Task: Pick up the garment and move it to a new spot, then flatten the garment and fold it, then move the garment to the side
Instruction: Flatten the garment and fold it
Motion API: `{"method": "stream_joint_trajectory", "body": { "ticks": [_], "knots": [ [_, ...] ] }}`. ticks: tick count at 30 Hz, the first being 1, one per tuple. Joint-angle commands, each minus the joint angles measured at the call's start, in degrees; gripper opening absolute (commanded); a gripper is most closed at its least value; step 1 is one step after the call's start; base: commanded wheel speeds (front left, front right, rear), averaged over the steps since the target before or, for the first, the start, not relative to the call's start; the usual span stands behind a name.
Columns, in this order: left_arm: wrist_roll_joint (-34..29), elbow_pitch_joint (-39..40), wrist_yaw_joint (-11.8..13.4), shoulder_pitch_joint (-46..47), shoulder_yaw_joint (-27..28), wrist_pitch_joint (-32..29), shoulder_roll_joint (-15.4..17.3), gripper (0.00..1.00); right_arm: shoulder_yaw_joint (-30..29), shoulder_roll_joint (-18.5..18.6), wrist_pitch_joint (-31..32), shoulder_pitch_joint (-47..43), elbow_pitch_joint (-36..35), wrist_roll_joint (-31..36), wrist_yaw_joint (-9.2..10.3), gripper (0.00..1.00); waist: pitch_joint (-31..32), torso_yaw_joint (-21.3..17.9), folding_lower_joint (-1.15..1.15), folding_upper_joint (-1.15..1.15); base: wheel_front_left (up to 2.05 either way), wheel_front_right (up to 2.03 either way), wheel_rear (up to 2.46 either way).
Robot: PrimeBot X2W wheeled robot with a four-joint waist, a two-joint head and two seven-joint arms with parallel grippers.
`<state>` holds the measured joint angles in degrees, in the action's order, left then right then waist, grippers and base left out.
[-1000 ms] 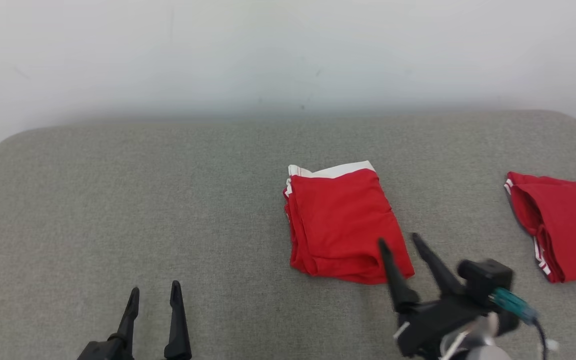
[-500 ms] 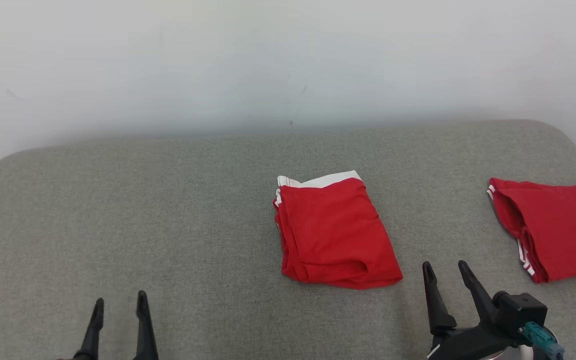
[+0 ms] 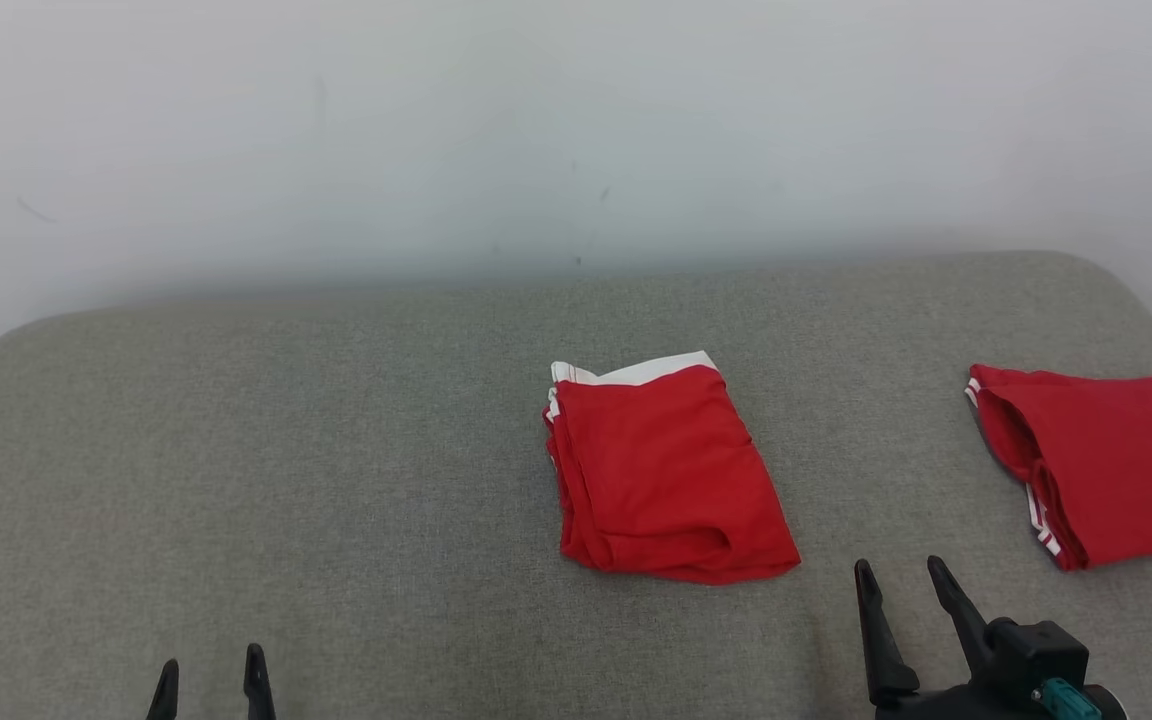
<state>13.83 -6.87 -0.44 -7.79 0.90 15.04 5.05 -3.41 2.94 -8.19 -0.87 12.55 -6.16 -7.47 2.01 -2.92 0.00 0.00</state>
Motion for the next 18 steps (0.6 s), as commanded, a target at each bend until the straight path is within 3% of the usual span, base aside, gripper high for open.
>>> {"method": "stream_joint_trajectory", "body": {
  "ticks": [1, 18],
  "knots": [
    [-0.47, -0.28, -0.28, -0.70, 0.42, 0.15, -0.30, 1.00, -0.16, -0.15, -0.26, -0.60, 0.13, 0.58, -0.01, 1.00, 0.13, -0.09, 0.00, 0.00, 0.00, 0.00, 0.00],
    [-2.78, -3.25, -3.62, 0.05, 3.37, 0.15, -2.01, 1.00, -1.26, -0.16, 0.71, -1.02, -1.38, 1.08, -0.01, 1.00, -0.48, -0.50, 0.00, 0.00, 0.00, 0.00, 0.00]
  ]
}}
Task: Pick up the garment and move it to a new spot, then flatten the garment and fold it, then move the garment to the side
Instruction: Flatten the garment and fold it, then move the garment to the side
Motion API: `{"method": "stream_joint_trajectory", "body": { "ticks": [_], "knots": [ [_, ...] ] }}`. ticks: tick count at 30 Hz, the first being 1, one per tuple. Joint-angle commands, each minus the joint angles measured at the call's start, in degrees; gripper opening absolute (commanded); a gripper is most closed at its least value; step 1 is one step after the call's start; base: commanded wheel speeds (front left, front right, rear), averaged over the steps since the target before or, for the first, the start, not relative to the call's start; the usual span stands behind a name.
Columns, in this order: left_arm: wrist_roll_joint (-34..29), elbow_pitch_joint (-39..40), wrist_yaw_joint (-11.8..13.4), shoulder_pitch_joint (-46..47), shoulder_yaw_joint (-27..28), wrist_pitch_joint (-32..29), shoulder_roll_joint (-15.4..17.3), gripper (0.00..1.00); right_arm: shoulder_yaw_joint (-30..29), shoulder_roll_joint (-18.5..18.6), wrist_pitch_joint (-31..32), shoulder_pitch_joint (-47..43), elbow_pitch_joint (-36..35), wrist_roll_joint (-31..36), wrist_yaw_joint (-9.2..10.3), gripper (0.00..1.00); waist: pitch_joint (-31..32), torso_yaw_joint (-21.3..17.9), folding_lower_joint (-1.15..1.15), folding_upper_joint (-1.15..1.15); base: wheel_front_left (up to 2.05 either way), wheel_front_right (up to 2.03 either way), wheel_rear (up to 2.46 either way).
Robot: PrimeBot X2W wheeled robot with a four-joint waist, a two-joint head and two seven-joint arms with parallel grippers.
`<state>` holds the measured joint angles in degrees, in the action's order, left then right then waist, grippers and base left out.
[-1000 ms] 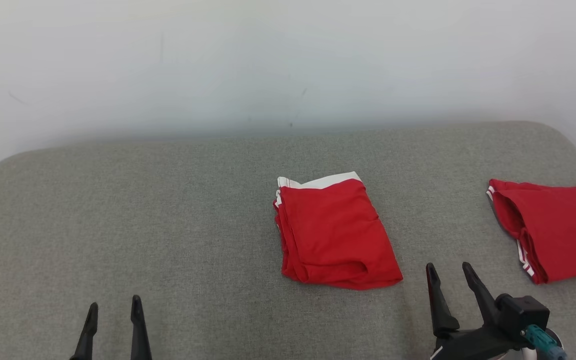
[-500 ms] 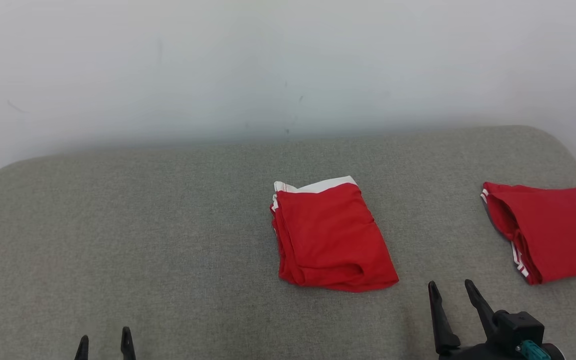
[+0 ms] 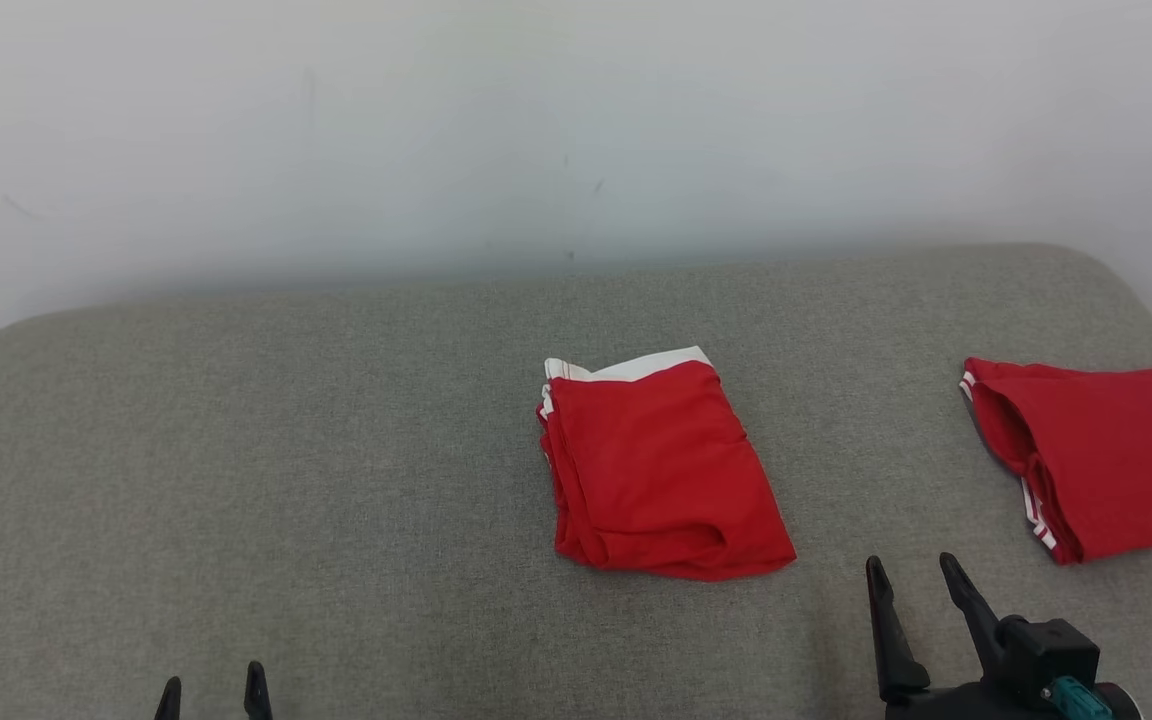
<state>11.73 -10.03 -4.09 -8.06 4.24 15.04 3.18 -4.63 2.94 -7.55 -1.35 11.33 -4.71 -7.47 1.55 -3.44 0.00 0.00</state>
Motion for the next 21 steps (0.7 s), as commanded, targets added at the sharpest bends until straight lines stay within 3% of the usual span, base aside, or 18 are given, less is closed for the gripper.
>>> {"method": "stream_joint_trajectory", "body": {
  "ticks": [1, 14, 19, 21],
  "knots": [
    [-0.56, -0.06, -0.32, 0.39, 0.07, 0.15, -0.16, 1.00, -0.02, -0.16, 0.12, -0.50, -0.17, -0.53, -0.01, 1.00, -0.05, 0.03, 0.00, 0.00, 0.00, 0.00, 0.00],
    [-1.32, -0.22, -1.42, 0.92, 0.70, 0.15, -0.30, 1.00, -0.02, -0.16, 0.93, 0.14, -0.41, -1.01, -0.01, 1.00, -0.61, -0.26, 0.00, 0.00, 0.00, 0.00, 0.00],
    [-1.14, -0.09, -1.51, 1.22, 0.61, 0.15, -0.33, 1.00, -0.83, -0.14, 5.04, 2.41, -1.66, -1.71, -0.01, 1.00, -0.89, -0.29, 0.00, 0.00, 0.00, 0.00, 0.00],
    [-0.58, 0.09, -1.52, 1.34, 0.53, 0.15, -0.31, 1.00, -0.93, -0.12, 10.13, 4.11, -1.74, -2.36, -0.01, 1.00, -1.21, -0.40, 0.00, 0.00, 0.00, 0.00, 0.00]
  ]
}}
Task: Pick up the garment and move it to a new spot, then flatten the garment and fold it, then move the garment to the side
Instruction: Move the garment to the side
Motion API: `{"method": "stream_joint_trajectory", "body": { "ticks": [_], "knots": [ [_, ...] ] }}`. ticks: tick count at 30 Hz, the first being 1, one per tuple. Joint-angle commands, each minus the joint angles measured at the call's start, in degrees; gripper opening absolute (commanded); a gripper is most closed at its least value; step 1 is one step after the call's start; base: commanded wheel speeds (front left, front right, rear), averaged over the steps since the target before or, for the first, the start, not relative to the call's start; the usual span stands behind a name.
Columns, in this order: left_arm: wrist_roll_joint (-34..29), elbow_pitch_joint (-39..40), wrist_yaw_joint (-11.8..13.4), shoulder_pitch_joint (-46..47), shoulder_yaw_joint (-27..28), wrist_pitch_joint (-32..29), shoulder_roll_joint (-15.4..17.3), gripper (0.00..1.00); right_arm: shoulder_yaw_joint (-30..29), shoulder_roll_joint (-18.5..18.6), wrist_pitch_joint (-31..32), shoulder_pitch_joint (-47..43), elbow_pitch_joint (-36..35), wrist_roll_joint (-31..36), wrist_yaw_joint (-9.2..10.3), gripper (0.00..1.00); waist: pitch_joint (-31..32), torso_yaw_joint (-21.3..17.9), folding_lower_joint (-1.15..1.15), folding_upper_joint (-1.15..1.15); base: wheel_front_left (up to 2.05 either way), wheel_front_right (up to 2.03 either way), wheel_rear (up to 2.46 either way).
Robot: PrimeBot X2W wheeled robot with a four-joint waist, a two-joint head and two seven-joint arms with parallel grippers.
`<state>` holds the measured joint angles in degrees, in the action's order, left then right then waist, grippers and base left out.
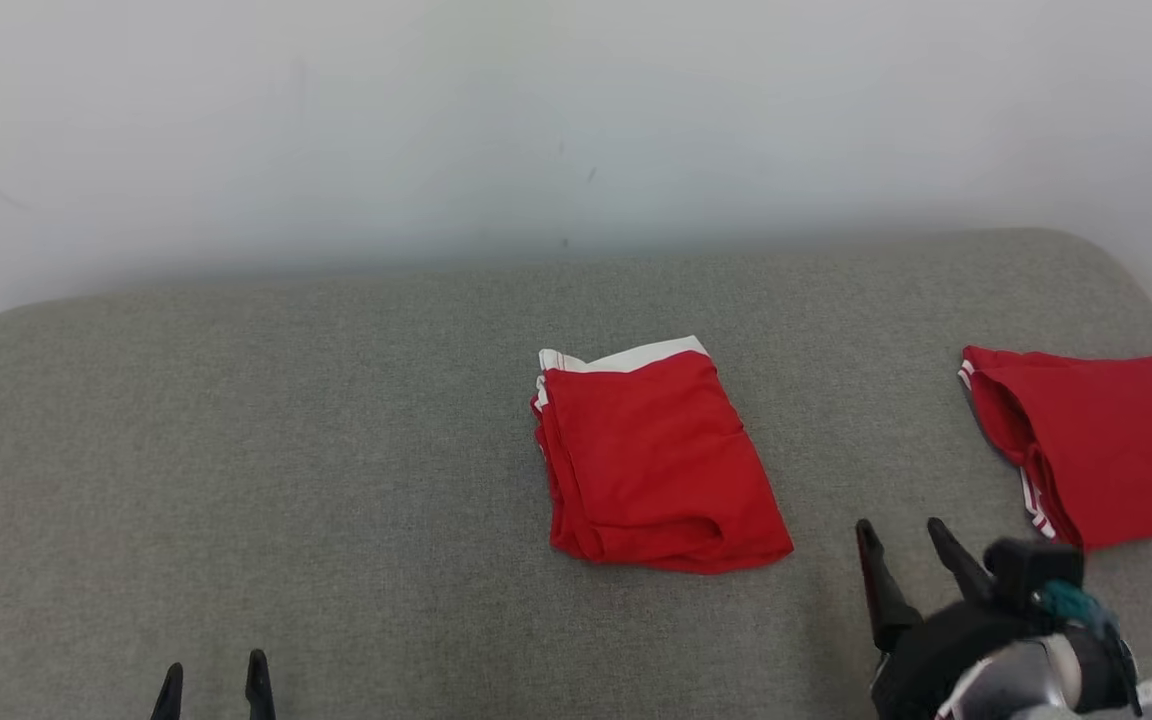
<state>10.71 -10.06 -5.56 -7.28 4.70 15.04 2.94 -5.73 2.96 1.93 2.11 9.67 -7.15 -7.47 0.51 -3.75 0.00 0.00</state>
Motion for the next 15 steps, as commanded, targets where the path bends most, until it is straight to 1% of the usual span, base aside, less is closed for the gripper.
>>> {"method": "stream_joint_trajectory", "body": {
  "ticks": [1, 3, 7, 12, 15],
  "knots": [
    [0.61, 0.25, 0.03, 0.63, 0.06, 0.15, -0.08, 1.00, 0.62, 0.10, 4.45, 1.88, 0.22, -0.12, -0.01, 1.00, -0.44, -0.25, 0.00, 0.00, 0.00, 0.00, 0.00],
    [0.81, 0.47, 0.18, 0.77, 0.11, 0.15, -0.08, 1.00, 1.22, 0.54, 12.36, 5.25, 0.41, -0.85, -0.01, 1.00, -0.88, -0.52, 0.00, 0.00, 0.00, 0.00, 0.00],
    [0.95, 0.90, 0.18, 1.77, -0.50, 0.15, -0.09, 1.00, -0.29, 0.80, 26.90, 12.47, 1.11, -1.09, -0.01, 1.00, -2.74, -0.15, 0.00, 0.00, 0.00, 0.00, 0.00],
    [1.27, 0.54, -0.09, 3.99, -2.20, 0.15, -0.07, 1.00, -0.93, 1.70, 40.04, 21.62, 4.19, -1.15, -0.07, 1.00, -5.64, 2.12, 0.00, 0.00, 0.00, 0.00, 0.00],
    [1.51, 0.35, -0.29, 5.37, -3.32, 0.15, -0.07, 1.00, -1.15, 3.01, 44.53, 26.53, 6.90, -0.87, -0.06, 1.00, -7.56, 3.73, 0.00, 0.00, 0.00, 0.00, 0.00]
  ]
}}
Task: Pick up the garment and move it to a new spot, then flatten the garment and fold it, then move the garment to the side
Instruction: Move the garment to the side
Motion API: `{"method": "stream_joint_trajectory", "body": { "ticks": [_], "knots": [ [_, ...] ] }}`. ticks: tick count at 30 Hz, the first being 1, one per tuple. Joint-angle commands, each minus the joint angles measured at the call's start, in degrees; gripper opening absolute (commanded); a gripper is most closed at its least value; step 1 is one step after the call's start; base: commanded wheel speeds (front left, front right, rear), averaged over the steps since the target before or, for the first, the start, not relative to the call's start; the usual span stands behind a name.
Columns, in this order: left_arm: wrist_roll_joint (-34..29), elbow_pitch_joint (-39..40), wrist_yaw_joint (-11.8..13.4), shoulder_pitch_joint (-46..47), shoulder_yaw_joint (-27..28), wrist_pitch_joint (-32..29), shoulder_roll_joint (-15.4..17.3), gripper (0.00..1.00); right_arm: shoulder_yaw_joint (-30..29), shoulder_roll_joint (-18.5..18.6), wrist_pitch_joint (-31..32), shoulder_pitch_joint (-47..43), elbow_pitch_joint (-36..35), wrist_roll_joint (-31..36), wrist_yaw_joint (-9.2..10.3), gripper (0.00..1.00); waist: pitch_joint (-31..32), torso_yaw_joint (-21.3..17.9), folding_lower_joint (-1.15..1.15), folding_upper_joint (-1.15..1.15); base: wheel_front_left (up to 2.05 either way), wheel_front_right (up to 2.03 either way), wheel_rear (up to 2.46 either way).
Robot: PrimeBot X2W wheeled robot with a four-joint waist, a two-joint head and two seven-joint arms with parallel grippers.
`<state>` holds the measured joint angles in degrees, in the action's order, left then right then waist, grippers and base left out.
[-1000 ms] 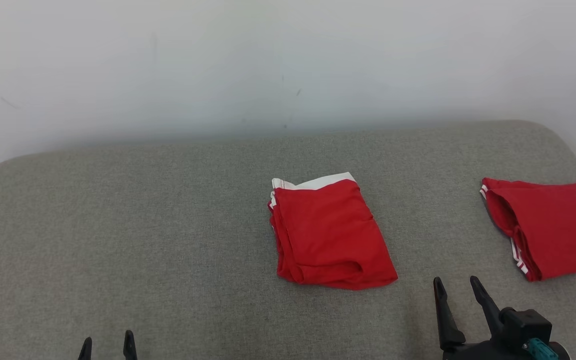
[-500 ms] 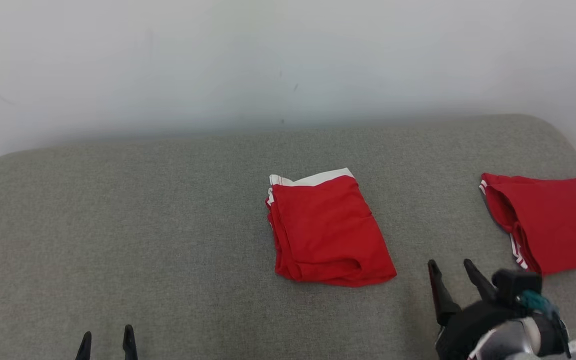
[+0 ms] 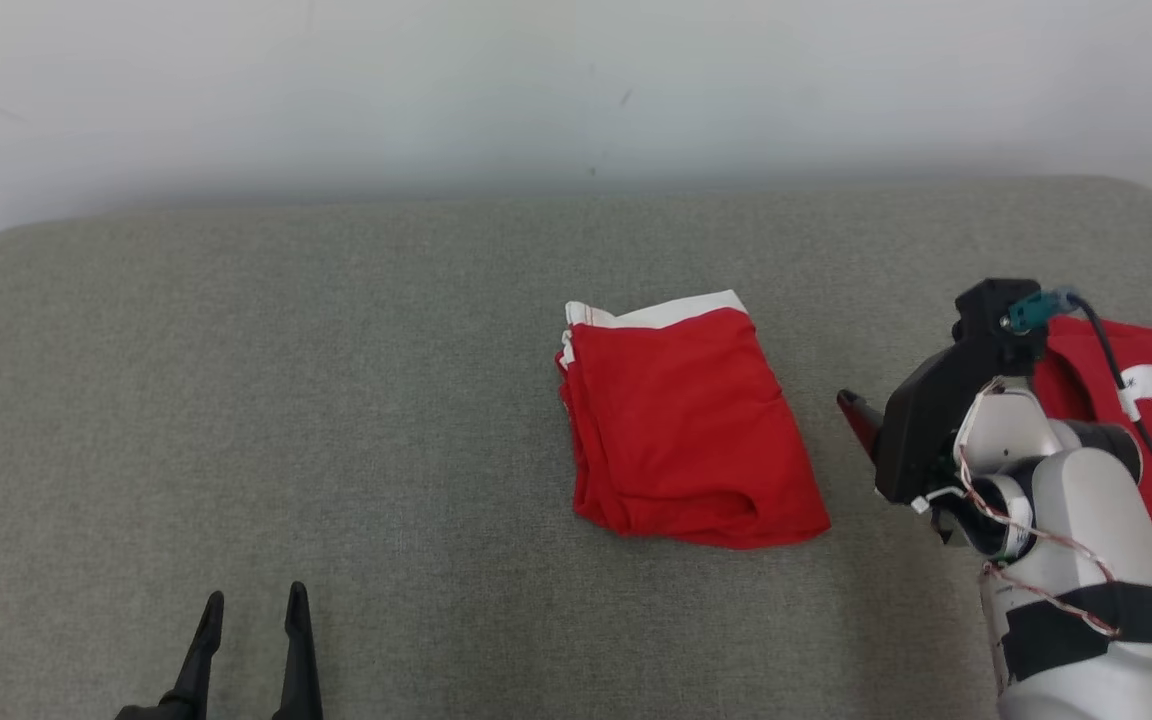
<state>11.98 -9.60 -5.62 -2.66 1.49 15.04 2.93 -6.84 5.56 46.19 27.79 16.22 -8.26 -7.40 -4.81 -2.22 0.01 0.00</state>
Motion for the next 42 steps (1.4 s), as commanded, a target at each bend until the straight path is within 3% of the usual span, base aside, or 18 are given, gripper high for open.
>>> {"method": "stream_joint_trajectory", "body": {
  "ticks": [1, 11, 25, 26, 27, 34, 42],
  "knots": [
    [0.21, -0.04, -0.33, 1.21, -0.57, 0.15, -0.07, 1.00, -0.31, 0.67, 1.44, 2.22, 1.45, 0.40, -0.12, 1.00, -3.00, 2.77, -0.01, 0.00, 0.00, 0.00, 0.00],
    [1.09, 0.52, 0.03, 3.59, -2.68, 0.15, -0.06, 1.00, -0.25, 1.16, 1.07, 12.00, 14.79, 3.91, -0.12, 1.00, -8.43, 6.30, -0.01, 0.00, 0.00, 0.00, 0.00],
    [1.70, 0.11, 0.54, 4.25, -4.16, 0.15, -0.07, 1.00, 3.55, 0.00, 0.05, 12.85, 28.19, 5.90, -0.13, 1.00, -8.94, 5.97, -0.01, 0.00, 0.00, 0.00, 0.00],
    [1.67, 0.04, 0.54, 4.17, -4.18, 0.15, -0.06, 1.00, 4.02, 0.35, -0.72, 12.95, 28.44, 6.37, -0.13, 0.39, -8.84, 5.79, -0.01, 0.00, 0.00, 0.00, 0.00],
    [1.67, 0.01, 0.59, 4.11, -4.24, 0.15, -0.07, 1.00, 4.31, 0.73, -1.71, 13.15, 28.50, 6.77, -0.13, 0.00, -8.74, 5.65, -0.01, 0.00, 0.00, 0.00, 0.00],
    [1.34, 0.33, 0.75, 2.51, -3.70, 0.15, -0.06, 1.00, 9.63, 2.68, -5.02, 15.90, 28.71, 7.91, 0.01, 0.00, -6.79, 2.95, -0.01, 0.00, 0.00, 0.00, 0.00],
    [2.10, 1.66, 0.97, 1.13, -1.81, 0.15, -0.07, 1.00, 25.57, 9.91, -4.19, 20.28, 24.32, 3.98, 0.01, 0.00, -4.89, -3.45, -0.01, 0.00, 0.00, 0.00, 0.00]
  ]
}}
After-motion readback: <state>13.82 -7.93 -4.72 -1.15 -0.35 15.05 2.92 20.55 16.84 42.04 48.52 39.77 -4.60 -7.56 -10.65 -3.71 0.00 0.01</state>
